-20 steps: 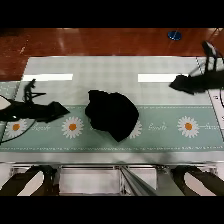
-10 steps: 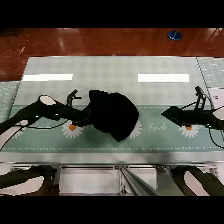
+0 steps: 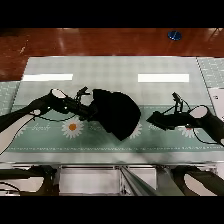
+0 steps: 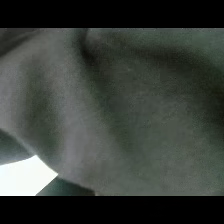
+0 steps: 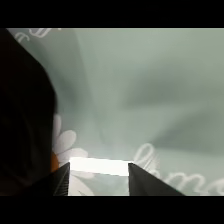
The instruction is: Fold the shirts.
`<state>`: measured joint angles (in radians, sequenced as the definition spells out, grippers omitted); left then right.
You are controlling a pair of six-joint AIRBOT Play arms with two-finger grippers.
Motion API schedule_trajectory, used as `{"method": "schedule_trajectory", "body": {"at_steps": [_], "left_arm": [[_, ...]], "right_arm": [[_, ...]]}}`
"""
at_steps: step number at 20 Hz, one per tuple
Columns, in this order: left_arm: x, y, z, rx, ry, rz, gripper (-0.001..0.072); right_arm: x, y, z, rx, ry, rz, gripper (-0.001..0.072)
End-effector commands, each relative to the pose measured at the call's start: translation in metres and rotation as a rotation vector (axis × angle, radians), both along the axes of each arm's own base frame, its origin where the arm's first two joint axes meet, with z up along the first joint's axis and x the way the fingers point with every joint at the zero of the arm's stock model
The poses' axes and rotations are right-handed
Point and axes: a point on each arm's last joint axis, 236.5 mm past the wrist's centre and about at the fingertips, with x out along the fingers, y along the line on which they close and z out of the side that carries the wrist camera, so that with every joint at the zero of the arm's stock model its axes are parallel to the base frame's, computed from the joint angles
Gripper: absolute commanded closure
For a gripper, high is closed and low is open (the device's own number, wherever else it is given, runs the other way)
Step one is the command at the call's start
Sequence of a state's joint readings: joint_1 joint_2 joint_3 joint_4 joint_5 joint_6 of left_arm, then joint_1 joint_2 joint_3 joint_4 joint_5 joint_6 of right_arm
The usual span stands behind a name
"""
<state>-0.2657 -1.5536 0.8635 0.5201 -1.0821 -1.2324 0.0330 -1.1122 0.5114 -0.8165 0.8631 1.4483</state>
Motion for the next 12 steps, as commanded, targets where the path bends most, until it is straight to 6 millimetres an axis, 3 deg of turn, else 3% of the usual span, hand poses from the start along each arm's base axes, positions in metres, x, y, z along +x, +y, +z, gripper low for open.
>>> {"method": "schedule_trajectory", "body": {"at_steps": [1, 8, 9, 10, 12], "left_arm": [[-0.001, -0.002, 0.003, -0.014, -0.005, -0.032, 0.0682], [0.000, -0.002, 0.002, -0.014, -0.021, -0.035, 0.0682], [0.002, -0.002, 0.003, -0.014, -0.025, -0.035, 0.0682], [0.007, -0.002, 0.006, -0.019, -0.037, -0.029, 0.0682], [0.032, 0.007, 0.030, -0.054, -0.080, -0.011, 0.0682]], "right_arm": [[0.006, 0.031, -0.006, 0.072, 0.007, 0.006, 0.0298], [0.043, 0.088, -0.005, 0.140, -0.005, 0.085, 0.0317], [0.046, 0.095, -0.006, 0.146, 0.006, 0.103, 0.0446], [0.048, 0.100, -0.003, 0.158, 0.009, 0.144, 0.0693], [0.057, 0.099, 0.021, 0.151, -0.040, 0.243, 0.0692]]}}
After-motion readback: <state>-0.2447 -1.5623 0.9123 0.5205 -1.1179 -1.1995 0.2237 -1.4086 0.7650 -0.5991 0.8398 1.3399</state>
